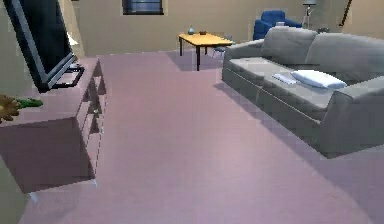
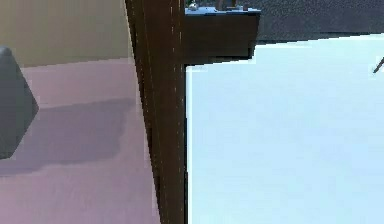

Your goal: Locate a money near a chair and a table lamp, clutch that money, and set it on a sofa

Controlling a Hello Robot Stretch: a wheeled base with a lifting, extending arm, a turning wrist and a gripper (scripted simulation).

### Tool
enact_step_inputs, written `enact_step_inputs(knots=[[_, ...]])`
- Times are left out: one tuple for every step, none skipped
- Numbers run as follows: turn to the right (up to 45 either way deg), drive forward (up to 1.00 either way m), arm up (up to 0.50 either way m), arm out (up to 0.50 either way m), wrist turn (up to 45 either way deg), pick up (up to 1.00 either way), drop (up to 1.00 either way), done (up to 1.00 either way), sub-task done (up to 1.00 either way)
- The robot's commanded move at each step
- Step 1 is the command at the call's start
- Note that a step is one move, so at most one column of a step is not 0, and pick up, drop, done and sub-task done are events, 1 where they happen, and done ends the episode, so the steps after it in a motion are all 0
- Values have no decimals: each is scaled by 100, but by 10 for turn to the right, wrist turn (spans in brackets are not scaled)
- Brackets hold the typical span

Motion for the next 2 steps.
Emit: enact_step_inputs(knots=[[30,0,0,0,0,0,0,0,0],[0,85,0,0,0,0,0,0,0]])
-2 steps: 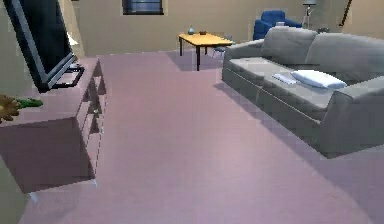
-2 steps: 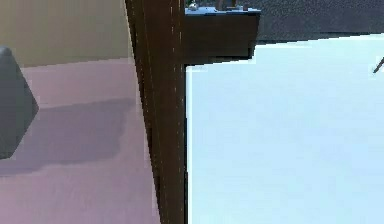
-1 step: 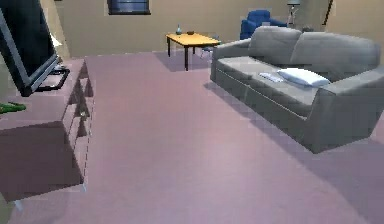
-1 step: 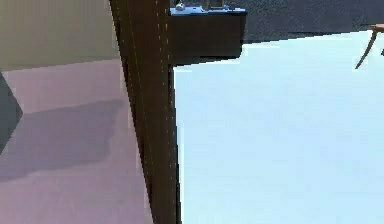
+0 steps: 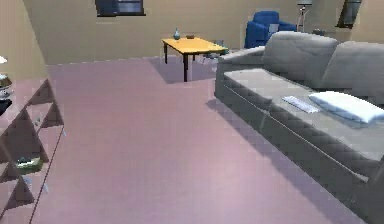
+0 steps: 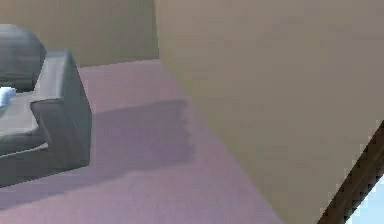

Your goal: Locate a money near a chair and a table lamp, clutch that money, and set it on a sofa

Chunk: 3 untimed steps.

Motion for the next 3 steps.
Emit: enact_step_inputs(knots=[[450,0,0,0,0,0,0,0,0],[210,0,0,0,0,0,0,0,0],[30,0,0,0,0,0,0,0,0]])
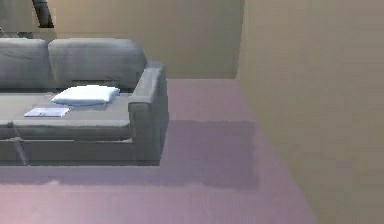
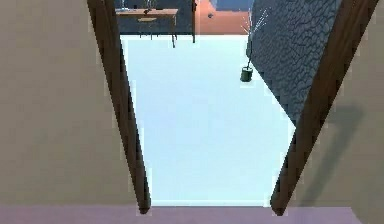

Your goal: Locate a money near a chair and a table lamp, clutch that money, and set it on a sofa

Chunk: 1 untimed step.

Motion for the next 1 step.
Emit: enact_step_inputs(knots=[[120,0,0,0,0,0,0,0,0]])
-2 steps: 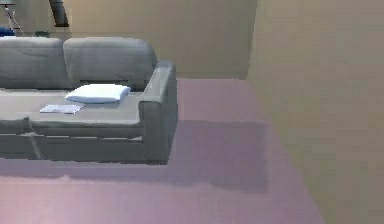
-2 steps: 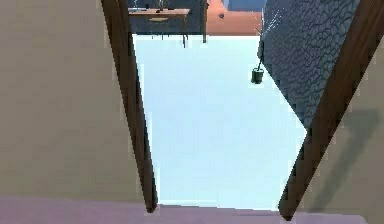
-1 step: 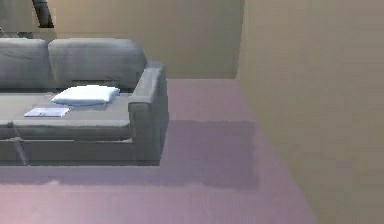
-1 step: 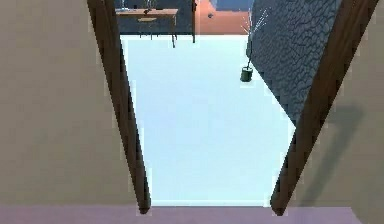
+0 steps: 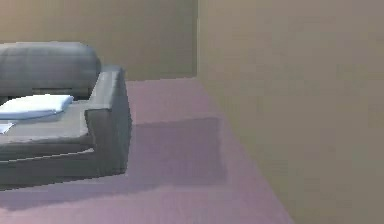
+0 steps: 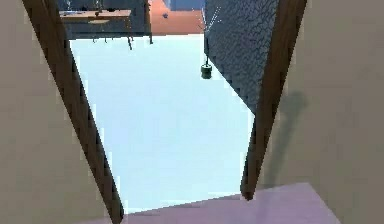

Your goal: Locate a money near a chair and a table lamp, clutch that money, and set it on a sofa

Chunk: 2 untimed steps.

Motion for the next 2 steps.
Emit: enact_step_inputs(knots=[[0,100,0,0,0,0,0,0,0],[30,0,0,0,0,0,0,0,0]])
